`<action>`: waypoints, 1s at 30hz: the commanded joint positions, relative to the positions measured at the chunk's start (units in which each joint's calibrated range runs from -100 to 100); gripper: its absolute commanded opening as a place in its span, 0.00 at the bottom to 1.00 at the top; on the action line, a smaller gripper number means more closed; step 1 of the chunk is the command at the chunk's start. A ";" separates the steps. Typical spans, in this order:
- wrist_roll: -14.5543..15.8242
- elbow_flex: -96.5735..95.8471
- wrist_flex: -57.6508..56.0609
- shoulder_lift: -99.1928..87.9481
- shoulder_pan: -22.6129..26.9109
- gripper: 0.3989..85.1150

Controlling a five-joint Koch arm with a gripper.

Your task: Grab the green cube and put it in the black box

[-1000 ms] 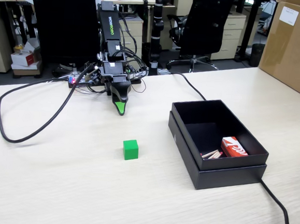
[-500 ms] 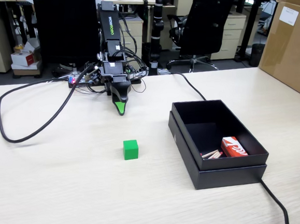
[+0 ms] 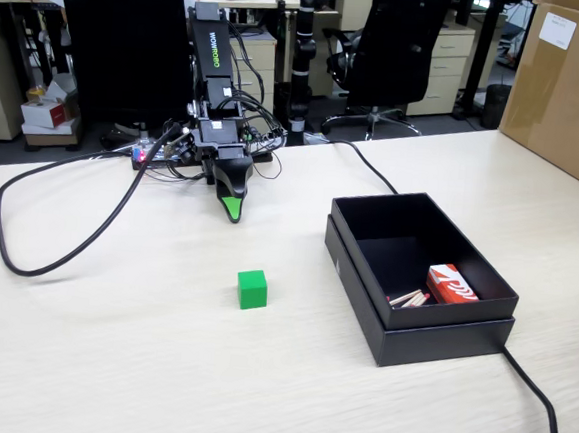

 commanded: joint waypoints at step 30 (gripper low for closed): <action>-2.20 15.19 -23.99 0.23 -0.78 0.56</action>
